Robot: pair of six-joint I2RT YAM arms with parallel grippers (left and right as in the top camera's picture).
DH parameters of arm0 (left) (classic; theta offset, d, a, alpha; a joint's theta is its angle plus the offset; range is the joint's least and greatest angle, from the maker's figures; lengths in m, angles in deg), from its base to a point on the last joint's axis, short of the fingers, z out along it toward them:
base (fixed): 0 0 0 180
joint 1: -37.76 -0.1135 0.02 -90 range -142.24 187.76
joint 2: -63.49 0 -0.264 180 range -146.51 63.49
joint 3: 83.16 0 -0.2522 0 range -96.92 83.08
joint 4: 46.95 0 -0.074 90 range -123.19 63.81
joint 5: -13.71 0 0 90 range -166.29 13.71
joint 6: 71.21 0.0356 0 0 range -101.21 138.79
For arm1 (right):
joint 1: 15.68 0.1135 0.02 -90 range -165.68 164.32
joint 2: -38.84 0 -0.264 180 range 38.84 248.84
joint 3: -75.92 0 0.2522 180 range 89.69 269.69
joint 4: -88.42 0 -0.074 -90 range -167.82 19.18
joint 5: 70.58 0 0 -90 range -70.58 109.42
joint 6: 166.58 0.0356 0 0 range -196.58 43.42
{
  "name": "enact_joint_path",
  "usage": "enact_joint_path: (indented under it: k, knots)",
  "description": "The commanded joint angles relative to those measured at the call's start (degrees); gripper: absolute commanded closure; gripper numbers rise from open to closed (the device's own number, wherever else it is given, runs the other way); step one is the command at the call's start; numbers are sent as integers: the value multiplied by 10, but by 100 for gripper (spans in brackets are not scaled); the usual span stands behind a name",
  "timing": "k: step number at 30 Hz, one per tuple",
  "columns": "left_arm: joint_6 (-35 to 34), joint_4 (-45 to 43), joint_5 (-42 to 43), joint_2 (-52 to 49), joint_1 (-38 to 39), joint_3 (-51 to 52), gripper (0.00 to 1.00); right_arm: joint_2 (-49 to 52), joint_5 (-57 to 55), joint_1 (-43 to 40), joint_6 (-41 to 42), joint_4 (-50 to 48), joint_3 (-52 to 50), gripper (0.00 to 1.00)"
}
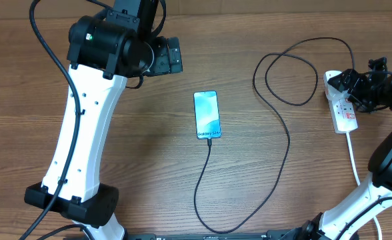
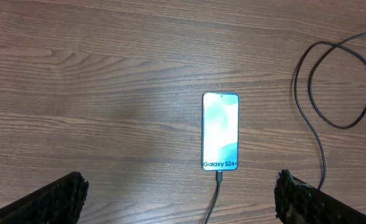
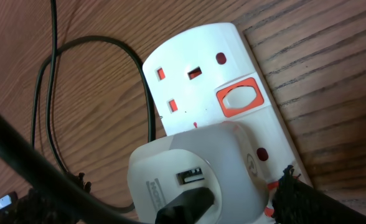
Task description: Plug charger to phone and switch on socket
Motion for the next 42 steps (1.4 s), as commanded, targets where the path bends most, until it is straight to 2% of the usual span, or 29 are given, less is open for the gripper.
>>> enact_joint_path:
  k: [1, 21, 28, 32, 42]
  knots:
    - [10, -1, -11, -3, 0, 3, 1, 2, 28, 17, 13, 9, -10, 1]
    - [10, -1, -11, -3, 0, 3, 0, 2, 17, 43, 40, 14, -10, 7]
    - [10, -1, -11, -3, 0, 3, 0, 2, 17, 41, 40, -2, -10, 6]
    - [10, -1, -11, -3, 0, 3, 0, 1, 18, 30, 41, -26, -8, 0]
    - [10, -1, -11, -3, 0, 3, 0, 1, 40, -5, 40, -51, -5, 0]
